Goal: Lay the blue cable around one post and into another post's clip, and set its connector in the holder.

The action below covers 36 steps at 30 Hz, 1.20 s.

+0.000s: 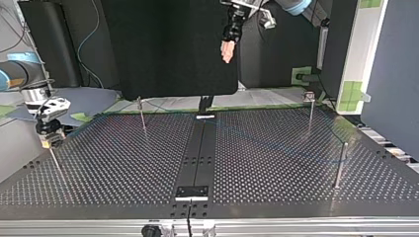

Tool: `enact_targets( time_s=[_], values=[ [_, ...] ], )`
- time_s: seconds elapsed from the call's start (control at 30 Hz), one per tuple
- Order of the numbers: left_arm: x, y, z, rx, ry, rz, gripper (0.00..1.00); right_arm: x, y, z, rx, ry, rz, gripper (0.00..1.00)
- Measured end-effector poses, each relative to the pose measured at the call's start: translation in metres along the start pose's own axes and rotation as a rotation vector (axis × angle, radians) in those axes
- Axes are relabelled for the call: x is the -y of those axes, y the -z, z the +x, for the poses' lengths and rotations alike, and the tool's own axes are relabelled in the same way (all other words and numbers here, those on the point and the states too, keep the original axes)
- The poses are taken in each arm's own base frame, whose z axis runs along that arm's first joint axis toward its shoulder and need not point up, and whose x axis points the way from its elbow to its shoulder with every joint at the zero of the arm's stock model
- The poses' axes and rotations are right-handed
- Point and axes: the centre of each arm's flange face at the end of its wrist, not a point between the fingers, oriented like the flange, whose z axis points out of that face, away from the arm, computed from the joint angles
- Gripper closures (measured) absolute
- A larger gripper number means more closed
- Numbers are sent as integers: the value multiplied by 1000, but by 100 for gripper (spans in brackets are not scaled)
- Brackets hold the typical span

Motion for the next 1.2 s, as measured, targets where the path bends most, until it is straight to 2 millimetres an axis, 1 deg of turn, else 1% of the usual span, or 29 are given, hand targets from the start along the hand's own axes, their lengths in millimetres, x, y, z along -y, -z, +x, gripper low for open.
enact_targets(
  time_s=[0.33, 0.43, 0.67, 0.83, 1.1, 1.2],
  values=[
    [-17, -21, -10, 71, -20, -9, 0, 0, 0, 0, 0, 0, 0, 0],
    [-27, -22, -10, 86, -38, -44, 0, 0, 0, 0, 0, 0, 0, 0],
    [-51, -18, -5, 103, -60, -108, 0, 0, 0, 0, 0, 0, 0, 0],
    [-65, -23, -8, 126, -78, -145, 0, 0, 0, 0, 0, 0, 0, 0],
    [-86, -30, -10, 114, -101, -182, 0, 0, 0, 0, 0, 0, 0, 0],
    [-90, -31, -10, 105, -107, -194, 0, 0, 0, 0, 0, 0, 0, 0]
  ],
)
